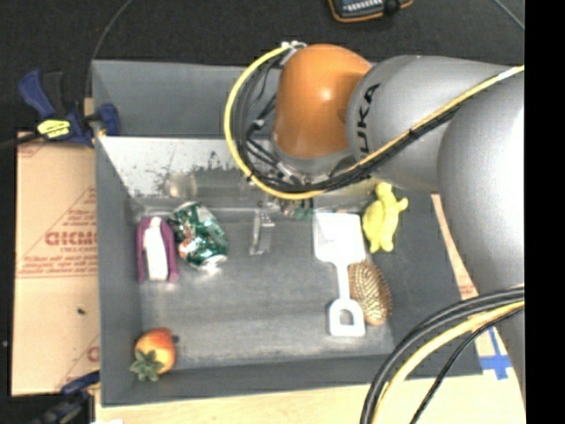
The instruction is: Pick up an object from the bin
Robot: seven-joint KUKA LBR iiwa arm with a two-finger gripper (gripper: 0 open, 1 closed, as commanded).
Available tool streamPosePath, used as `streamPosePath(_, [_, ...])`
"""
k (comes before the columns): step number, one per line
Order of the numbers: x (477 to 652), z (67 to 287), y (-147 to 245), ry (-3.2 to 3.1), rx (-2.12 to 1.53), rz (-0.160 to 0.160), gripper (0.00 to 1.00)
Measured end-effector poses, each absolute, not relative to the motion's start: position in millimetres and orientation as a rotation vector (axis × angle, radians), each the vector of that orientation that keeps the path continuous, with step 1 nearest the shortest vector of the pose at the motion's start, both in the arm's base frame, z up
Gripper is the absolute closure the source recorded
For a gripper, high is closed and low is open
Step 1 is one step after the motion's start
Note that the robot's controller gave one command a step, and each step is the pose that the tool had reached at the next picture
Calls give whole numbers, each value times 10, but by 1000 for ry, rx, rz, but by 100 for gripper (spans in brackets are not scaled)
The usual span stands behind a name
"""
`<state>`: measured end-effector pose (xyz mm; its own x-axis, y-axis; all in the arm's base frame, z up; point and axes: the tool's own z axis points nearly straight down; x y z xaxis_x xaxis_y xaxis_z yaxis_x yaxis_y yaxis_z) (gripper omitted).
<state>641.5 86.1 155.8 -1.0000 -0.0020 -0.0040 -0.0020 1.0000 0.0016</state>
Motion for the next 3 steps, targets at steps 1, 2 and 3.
streamPosePath(1, [6441, 744, 1449, 3080, 789, -32, 0])
streamPosePath(2, [6446, 938, 1327, 3056, 793, -9, 0])
streamPosePath(3, [6495, 1025, 1796, 3144, 369, -6, 0])
